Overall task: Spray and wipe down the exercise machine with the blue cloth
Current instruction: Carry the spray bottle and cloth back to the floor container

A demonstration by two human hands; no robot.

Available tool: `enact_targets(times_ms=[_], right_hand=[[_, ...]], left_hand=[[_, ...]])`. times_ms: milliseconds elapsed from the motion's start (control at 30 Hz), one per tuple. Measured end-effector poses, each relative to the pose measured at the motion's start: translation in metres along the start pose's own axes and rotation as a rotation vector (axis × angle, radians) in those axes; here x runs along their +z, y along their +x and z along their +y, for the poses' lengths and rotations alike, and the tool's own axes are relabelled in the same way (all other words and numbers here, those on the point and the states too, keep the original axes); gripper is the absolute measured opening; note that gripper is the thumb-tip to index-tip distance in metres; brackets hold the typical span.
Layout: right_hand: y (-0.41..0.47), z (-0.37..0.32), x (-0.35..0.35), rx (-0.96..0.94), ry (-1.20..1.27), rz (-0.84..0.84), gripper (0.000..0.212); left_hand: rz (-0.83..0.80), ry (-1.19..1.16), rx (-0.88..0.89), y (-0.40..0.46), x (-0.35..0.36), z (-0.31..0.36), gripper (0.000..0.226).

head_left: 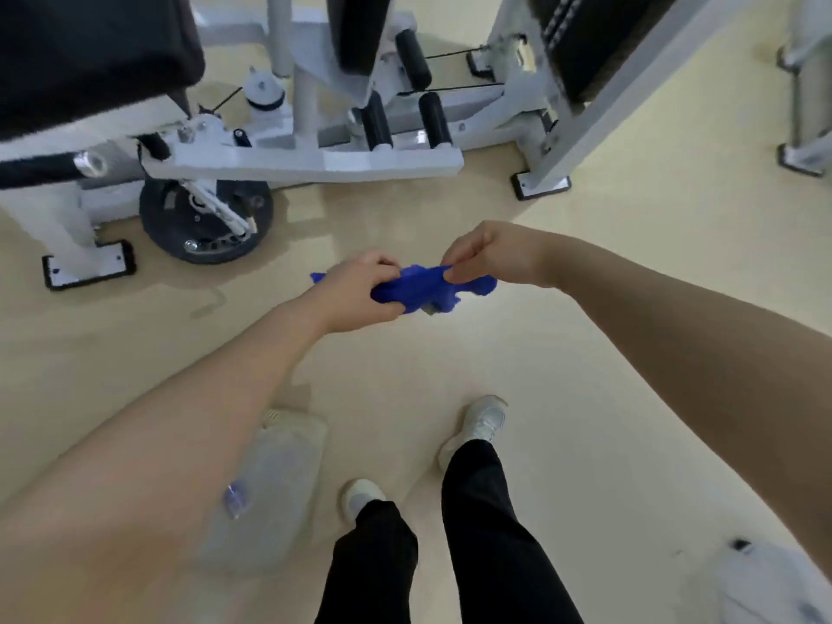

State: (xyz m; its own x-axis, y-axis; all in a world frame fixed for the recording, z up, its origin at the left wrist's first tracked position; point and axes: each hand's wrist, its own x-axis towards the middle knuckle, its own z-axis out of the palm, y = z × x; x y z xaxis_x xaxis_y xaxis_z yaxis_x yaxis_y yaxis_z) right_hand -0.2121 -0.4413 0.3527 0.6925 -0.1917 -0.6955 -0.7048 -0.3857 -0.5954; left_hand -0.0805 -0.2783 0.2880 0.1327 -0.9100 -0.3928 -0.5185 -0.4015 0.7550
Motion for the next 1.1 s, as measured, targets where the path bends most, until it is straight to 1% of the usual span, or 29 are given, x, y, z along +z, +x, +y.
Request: enact_targets(times_ms=[33, 67, 133, 200, 300, 367, 433, 500, 533, 600, 633, 700, 833, 900, 967, 1067, 1100], right_hand=[[-0.011, 0.005, -0.008, -0.004, 0.027, 0.044, 0.013], [-0.042, 0.019, -0.024, 0.021, 0.073, 0.13, 0.014], [-0.087, 0.052, -0.048, 0.055, 0.163, 0.248, 0.016], [-0.122, 0.087, -0.067, 0.093, 0.234, 0.333, 0.016], [-0.188, 0.153, -0.088, 0.168, 0.321, 0.476, 0.017], [-0.233, 0.201, -0.092, 0.23, 0.394, 0.541, 0.019], [-0.281, 0.252, -0.097, 0.306, 0.505, 0.656, 0.019], [-0.314, 0.29, -0.101, 0.349, 0.66, 0.829, 0.018], [-0.339, 0.312, -0.106, 0.374, 0.749, 0.922, 0.015], [-0.379, 0.34, -0.109, 0.421, 0.864, 1.044, 0.012], [-0.406, 0.355, -0.108, 0.452, 0.913, 1.098, 0.014], [-0.445, 0.377, -0.105, 0.473, 1.012, 1.18, 0.017], [-0.505, 0.407, -0.104, 0.373, 1.188, 1.289, 0.018], [-0.521, 0.42, -0.107, 0.36, 1.156, 1.31, 0.02], [-0.538, 0.44, -0.111, 0.372, 1.122, 1.352, 0.021], [-0.561, 0.471, -0.12, 0.387, 1.115, 1.394, 0.017], [-0.574, 0.489, -0.127, 0.395, 1.125, 1.417, 0.016]], left_hand=[[-0.006, 0.001, 0.004, 0.007, -0.003, 0.013, 0.006], [-0.054, 0.016, 0.017, 0.021, 0.003, 0.044, 0.007], [-0.167, 0.023, 0.003, 0.043, 0.018, 0.09, 0.005], [-0.249, 0.05, -0.008, 0.066, 0.036, 0.119, 0.007], [-0.341, 0.124, -0.036, 0.104, 0.087, 0.167, 0.012], [-0.403, 0.112, -0.041, 0.121, 0.128, 0.21, 0.017], [-0.389, 0.063, -0.01, 0.139, 0.174, 0.269, 0.014], [-0.302, -0.009, 0.017, 0.152, 0.202, 0.326, 0.014], [-0.283, -0.05, 0.033, 0.161, 0.22, 0.364, 0.015], [-0.297, -0.159, 0.019, 0.172, 0.245, 0.427, 0.016], [-0.35, -0.194, 0.016, 0.177, 0.262, 0.464, 0.017], [-0.48, -0.247, -0.003, 0.183, 0.293, 0.52, 0.021], [-0.725, -0.418, -0.118, 0.183, 0.356, 0.602, 0.027], [-0.837, -0.513, -0.15, 0.186, 0.381, 0.626, 0.035], [-0.931, -0.555, -0.18, 0.192, 0.41, 0.655, 0.042], [-1.014, -0.53, -0.182, 0.21, 0.449, 0.687, 0.048], [-1.036, -0.471, -0.162, 0.221, 0.468, 0.707, 0.044]])
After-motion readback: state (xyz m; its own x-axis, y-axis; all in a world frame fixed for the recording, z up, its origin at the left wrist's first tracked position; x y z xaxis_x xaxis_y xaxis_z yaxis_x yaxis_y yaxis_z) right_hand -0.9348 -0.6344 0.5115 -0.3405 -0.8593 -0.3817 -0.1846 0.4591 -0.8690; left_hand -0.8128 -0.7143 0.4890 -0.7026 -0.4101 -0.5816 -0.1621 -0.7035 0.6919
